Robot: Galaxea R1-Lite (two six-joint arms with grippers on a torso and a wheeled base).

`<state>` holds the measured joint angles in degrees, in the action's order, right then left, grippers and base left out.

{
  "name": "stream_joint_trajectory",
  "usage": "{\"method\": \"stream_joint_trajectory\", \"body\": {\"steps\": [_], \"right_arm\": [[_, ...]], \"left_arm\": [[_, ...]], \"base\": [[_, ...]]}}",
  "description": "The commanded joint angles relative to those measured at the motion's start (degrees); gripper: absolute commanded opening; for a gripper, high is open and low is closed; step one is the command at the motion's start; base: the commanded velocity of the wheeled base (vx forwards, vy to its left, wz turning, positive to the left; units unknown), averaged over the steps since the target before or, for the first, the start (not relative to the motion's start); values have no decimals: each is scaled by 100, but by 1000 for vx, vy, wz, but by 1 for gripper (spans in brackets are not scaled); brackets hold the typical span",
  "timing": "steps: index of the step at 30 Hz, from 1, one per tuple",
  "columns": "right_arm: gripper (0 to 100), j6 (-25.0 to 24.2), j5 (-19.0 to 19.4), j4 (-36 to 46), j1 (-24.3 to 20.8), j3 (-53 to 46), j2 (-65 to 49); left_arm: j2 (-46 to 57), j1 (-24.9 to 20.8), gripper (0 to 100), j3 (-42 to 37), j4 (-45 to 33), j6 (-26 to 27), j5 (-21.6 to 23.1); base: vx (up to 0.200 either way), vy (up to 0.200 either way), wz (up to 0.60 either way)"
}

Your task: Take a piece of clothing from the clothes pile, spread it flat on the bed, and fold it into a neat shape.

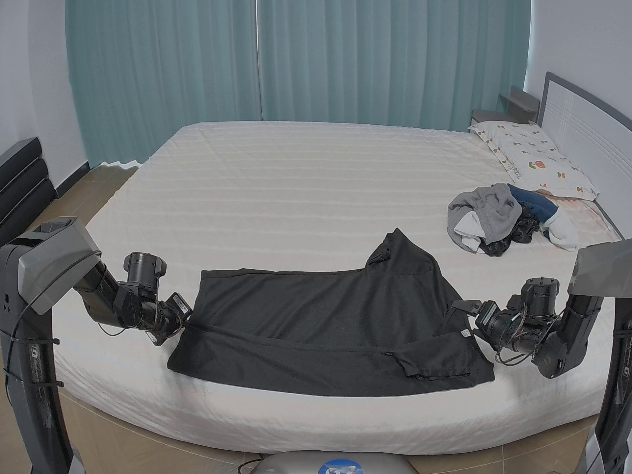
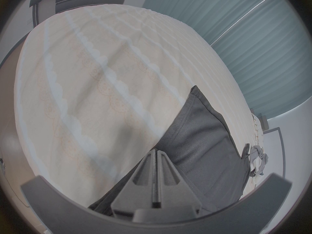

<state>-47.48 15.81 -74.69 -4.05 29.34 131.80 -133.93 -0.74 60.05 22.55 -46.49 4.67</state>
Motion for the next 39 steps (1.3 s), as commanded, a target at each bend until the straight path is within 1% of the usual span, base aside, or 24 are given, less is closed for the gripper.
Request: {"method": "stream_joint_trajectory", "body": {"steps": [1,3,4,6,10,15,19,20,25,28,34,39], "right_arm": [[100,196,1,78,-114,195,109],[100,389,1,104,-158,309,232],[100,389,1,104,-158,309,232],[100,617,1,280,-158,406,390],[100,758,1,473,-158,476,443],[100,1066,1,482,-158,476,513],[100,1154,1,491,-158,458,557],[0,1189,1,508,-158,450,557],[0,1391,-87,552,-123,458,530],[0,1391,-166,517,-105,485,504],[0,1338,-175,535,-35,696,302],[0,1347,-175,570,-26,652,311]], "left_arm": [[16,-5,0,-2,-5,0,-1],[24,4,0,-2,-5,0,-1],[24,4,0,-2,-5,0,-1],[24,-5,0,-2,-5,0,-1],[24,-5,0,-2,-5,0,-1],[24,-5,0,-2,-5,0,-1],[24,-5,0,-2,-5,0,-1],[24,4,0,-2,-5,0,-1],[24,-5,0,-2,-5,0,-1],[24,-5,0,-2,-5,9,-1],[16,-5,0,-11,-5,9,-1],[16,-5,0,-11,-5,9,-10]], "base": [[0,0,0],[0,0,0],[0,0,0],[0,0,0],[0,0,0],[0,0,0],[0,0,0],[0,0,0],[0,0,0],[0,0,0],[0,0,0],[0,0,0]]}}
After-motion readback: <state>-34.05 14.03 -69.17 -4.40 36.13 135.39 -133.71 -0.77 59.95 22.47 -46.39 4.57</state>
